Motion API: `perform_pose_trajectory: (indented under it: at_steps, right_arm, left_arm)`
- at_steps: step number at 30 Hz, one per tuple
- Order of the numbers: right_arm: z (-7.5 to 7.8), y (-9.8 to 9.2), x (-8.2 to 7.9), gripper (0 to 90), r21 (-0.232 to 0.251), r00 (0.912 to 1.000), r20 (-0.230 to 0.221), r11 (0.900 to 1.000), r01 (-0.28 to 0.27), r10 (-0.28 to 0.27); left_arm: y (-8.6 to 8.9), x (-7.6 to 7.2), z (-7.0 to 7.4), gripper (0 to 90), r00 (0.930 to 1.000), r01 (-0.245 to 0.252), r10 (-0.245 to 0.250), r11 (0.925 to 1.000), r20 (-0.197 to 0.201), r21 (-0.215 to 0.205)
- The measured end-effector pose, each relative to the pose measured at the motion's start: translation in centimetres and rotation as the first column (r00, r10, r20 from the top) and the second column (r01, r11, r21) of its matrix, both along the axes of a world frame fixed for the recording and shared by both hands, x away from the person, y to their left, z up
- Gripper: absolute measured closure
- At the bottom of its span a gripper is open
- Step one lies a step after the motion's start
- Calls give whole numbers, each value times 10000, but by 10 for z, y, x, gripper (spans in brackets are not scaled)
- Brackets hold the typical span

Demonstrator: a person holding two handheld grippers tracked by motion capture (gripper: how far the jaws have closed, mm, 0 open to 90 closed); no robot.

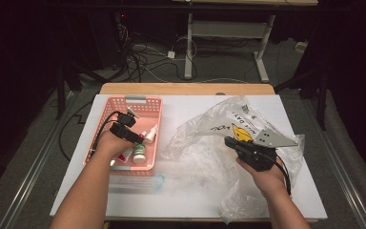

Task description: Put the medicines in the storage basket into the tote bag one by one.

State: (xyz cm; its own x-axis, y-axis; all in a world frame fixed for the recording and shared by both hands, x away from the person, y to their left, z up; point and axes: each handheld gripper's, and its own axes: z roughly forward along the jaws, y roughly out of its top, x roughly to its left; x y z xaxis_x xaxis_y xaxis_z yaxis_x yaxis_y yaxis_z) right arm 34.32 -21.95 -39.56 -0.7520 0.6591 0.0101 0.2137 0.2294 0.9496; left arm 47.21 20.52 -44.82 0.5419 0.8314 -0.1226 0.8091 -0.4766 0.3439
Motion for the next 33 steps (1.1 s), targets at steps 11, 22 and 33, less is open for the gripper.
perform_pose_trajectory:
  at_steps: [11,22,33]
  right_arm:
    - [0,0,0,900,-2,10000,-14,10000,11,-11]
    - [-1,0,0,900,-15,10000,-9,10000,21,-21]
    - [-1,0,-1,900,-14,10000,-33,10000,21,-21]
  left_arm:
    - [-2,1,0,507,10000,-7,7,10000,45,33]
    - [-5,0,0,520,9999,-44,35,9969,122,789]
    - [-2,-2,1,639,9996,-278,271,9949,82,966]
